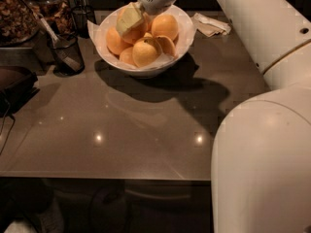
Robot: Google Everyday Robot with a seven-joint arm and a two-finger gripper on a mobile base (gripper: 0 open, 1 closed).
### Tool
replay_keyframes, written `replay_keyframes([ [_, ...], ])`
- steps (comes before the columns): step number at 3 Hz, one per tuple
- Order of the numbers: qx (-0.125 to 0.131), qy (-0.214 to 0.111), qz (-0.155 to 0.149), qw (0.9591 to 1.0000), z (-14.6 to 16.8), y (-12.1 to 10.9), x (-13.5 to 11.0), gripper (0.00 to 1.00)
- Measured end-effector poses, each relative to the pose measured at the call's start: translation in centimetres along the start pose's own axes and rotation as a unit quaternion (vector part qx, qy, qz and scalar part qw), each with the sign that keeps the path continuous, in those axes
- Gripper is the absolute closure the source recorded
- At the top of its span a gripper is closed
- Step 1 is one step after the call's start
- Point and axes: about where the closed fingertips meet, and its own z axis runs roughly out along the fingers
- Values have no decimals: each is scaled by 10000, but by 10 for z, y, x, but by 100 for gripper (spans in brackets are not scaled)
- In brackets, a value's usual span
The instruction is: Pick orange from white bowl
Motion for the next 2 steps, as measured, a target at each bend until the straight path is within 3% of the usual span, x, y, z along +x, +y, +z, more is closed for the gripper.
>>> replay_keyframes([
  [2, -97, -200, -130, 9997, -35, 37, -11, 100],
])
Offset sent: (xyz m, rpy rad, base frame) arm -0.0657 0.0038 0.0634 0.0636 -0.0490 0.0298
